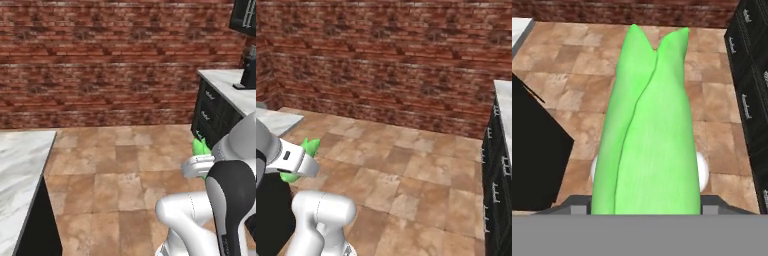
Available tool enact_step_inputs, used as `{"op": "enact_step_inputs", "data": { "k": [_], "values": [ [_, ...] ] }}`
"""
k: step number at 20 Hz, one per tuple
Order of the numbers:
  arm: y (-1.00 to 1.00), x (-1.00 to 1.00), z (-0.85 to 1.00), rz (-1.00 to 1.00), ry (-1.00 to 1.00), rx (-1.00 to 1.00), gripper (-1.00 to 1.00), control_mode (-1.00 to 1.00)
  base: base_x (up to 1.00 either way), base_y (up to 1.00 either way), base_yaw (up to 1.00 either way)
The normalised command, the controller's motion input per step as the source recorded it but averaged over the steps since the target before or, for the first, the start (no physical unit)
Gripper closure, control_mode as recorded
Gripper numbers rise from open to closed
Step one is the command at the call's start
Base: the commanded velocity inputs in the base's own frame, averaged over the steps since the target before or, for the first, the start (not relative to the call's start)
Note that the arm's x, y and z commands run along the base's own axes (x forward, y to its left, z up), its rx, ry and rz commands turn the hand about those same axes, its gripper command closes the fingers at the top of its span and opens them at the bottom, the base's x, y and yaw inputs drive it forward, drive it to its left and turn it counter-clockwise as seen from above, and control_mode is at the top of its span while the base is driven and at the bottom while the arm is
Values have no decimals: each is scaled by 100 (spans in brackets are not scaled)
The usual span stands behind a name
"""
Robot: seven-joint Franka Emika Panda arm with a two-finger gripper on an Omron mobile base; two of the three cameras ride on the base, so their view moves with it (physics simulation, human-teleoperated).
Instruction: Gather the sweet potato and corn from the fridge and place them on a tray on the dining counter. Then gather the fish and steak from the fridge and place them on the other tray.
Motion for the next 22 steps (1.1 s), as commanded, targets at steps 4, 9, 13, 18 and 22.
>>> {"op": "enact_step_inputs", "data": {
  "k": [4,9,13,18,22],
  "values": [
    [0,0,0,0,0,0,100,100,74,-55,30],
    [0,0,0,0,0,0,100,100,81,-48,28],
    [0,0,0,0,0,0,100,100,84,-42,29],
    [0,0,0,0,0,0,100,100,86,-38,30],
    [0,0,0,0,0,0,100,100,90,-37,31]
  ]
}}
